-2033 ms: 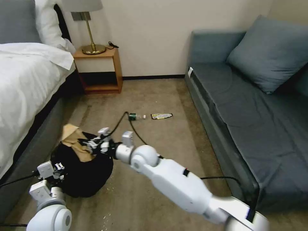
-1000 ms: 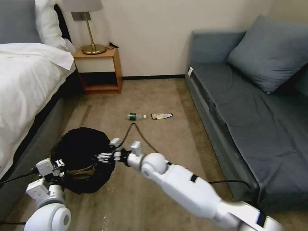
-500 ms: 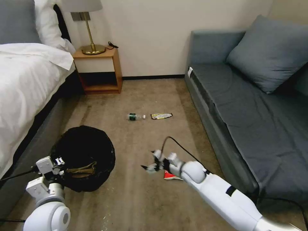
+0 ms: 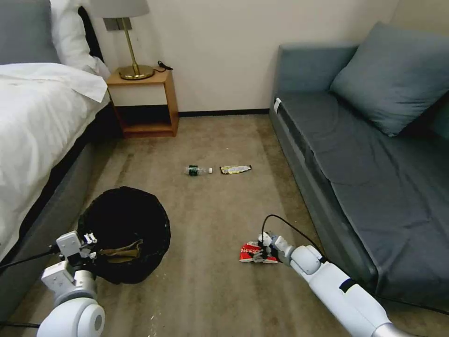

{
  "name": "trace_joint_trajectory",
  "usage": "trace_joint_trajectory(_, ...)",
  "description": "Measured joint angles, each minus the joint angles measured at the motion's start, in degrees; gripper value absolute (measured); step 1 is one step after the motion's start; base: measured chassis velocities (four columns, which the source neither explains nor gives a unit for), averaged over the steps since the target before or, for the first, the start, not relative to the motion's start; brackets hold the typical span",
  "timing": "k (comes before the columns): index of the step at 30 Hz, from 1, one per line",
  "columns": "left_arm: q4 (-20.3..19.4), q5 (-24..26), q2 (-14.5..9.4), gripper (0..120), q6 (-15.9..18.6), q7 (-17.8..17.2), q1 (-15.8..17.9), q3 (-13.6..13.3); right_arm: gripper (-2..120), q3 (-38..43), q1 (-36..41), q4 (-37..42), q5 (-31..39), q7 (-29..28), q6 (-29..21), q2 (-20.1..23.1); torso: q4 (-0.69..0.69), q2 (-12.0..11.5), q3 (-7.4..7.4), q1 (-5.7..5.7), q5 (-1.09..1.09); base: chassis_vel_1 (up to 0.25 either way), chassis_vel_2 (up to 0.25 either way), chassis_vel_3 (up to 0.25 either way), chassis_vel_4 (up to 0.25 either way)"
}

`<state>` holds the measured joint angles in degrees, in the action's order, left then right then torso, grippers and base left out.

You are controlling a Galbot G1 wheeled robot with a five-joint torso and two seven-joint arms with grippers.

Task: Pick up the trash bin, then pick up the garbage on the floor and place it into the trash bin.

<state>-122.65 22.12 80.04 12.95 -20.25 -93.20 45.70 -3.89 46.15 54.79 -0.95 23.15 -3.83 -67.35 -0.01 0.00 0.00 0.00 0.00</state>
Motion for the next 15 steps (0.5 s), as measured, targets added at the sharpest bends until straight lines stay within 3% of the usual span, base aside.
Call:
trace_joint_trajectory(7, 0.4, -0.8, 1.0, 6, -0.2, 0.0, 0.0, -0.9, 76, 0.6, -0.3, -0.8, 0.2, 2.0, 1.2, -0.3, 0.01, 0.0, 0.0, 0.0, 0.0, 0.0, 0.0, 0.0, 0.0)
trace_joint_trajectory(15, 0.5, -0.9, 1.4, 6, -0.3, 0.1, -0.5, -1.2, 43, 1.3, 1.7, 0.6, -0.3, 3.2, 1.2, -0.5, 0.01, 0.0, 0.0, 0.0, 0.0, 0.0, 0.0, 0.0, 0.0)
